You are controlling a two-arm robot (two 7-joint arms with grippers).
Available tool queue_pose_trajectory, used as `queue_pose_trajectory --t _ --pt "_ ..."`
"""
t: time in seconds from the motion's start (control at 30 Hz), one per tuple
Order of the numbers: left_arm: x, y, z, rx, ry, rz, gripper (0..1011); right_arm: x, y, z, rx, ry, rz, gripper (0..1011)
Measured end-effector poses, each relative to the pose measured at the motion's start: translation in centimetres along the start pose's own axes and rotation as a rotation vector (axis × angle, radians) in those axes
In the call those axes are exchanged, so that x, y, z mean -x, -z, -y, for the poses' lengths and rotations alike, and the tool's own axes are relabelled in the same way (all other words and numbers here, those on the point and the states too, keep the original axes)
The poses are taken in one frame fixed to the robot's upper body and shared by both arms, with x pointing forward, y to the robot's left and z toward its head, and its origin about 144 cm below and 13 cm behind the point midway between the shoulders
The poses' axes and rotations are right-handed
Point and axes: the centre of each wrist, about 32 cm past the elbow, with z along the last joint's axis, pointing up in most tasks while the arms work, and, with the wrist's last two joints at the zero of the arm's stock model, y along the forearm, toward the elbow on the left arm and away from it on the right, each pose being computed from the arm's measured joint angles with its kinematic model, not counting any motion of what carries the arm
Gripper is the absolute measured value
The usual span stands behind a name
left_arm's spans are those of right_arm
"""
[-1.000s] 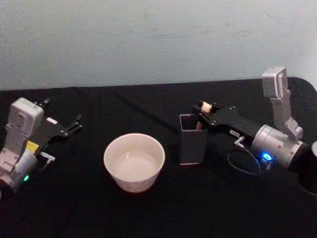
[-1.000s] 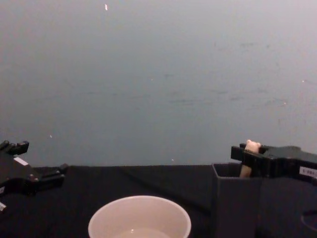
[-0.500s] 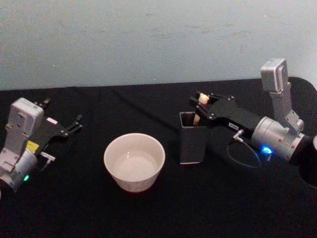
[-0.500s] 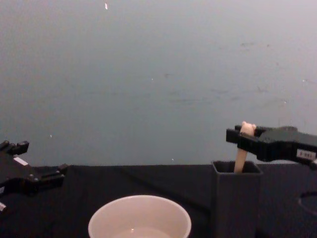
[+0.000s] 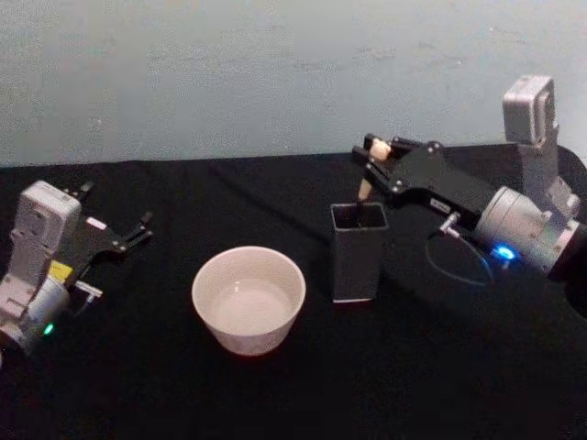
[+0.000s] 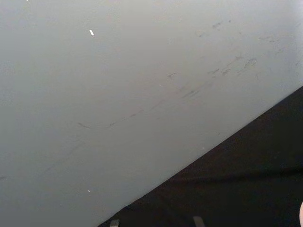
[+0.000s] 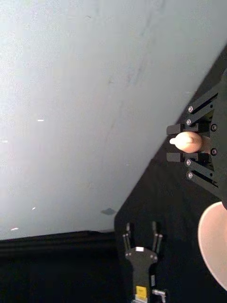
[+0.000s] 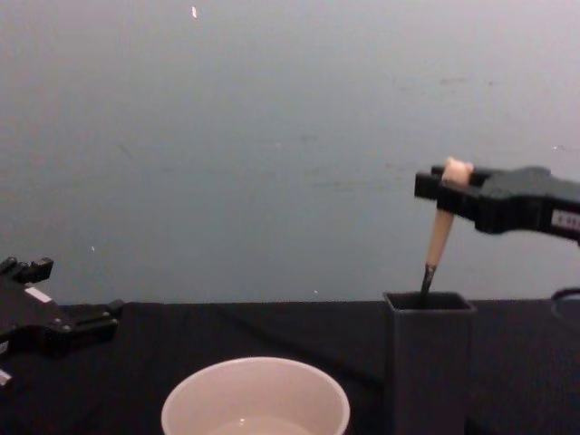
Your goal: Pick up the stirring spoon with one hand, stir inside the cup, then place it back in its original position.
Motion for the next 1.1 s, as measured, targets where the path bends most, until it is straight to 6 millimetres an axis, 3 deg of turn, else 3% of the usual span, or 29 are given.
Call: queue_pose_trajectory --t 0.6,1.1 --pt "0.0 0.0 0.0 0.000 0.000 0.000 1001 -0.6 -2.5 -0.7 -0.119 -0.003 0.047 215" --pt "0.0 0.0 0.0 0.000 0.000 0.000 1001 1.0 -2.2 -4.1 -0.135 -0.104 0.007 215"
